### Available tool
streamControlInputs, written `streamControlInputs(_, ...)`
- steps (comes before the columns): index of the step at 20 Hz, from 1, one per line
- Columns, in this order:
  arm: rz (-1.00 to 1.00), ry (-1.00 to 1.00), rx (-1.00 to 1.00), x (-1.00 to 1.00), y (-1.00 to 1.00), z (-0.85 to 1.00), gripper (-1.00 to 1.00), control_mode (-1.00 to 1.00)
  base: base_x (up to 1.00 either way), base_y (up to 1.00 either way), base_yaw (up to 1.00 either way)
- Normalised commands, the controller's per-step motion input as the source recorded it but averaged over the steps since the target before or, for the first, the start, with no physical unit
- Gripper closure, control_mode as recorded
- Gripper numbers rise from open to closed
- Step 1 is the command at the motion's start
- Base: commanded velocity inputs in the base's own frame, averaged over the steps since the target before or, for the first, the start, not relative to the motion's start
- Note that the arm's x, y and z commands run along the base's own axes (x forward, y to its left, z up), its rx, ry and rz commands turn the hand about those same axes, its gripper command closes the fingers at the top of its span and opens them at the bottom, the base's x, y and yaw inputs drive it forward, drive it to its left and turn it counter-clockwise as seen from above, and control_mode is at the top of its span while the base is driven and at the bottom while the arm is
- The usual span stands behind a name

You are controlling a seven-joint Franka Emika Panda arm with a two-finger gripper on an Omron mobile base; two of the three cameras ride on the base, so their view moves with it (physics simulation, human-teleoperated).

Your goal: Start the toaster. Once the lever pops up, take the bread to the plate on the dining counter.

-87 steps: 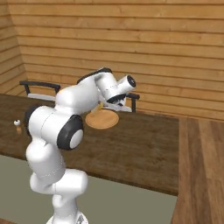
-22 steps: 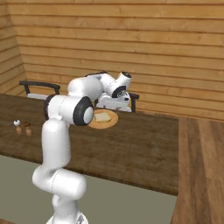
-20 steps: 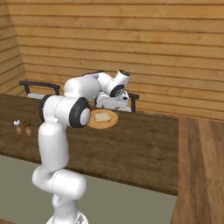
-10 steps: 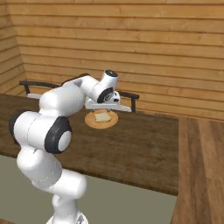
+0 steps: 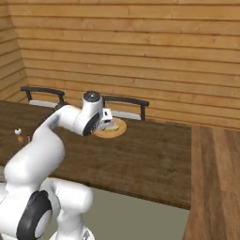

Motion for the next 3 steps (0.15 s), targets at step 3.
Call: streamControlInputs(3, -0.34, -0.05, -0.01, -1.00, 0.15, 0.10, -1.00, -1.00, 0.00, 0.00, 0.00)
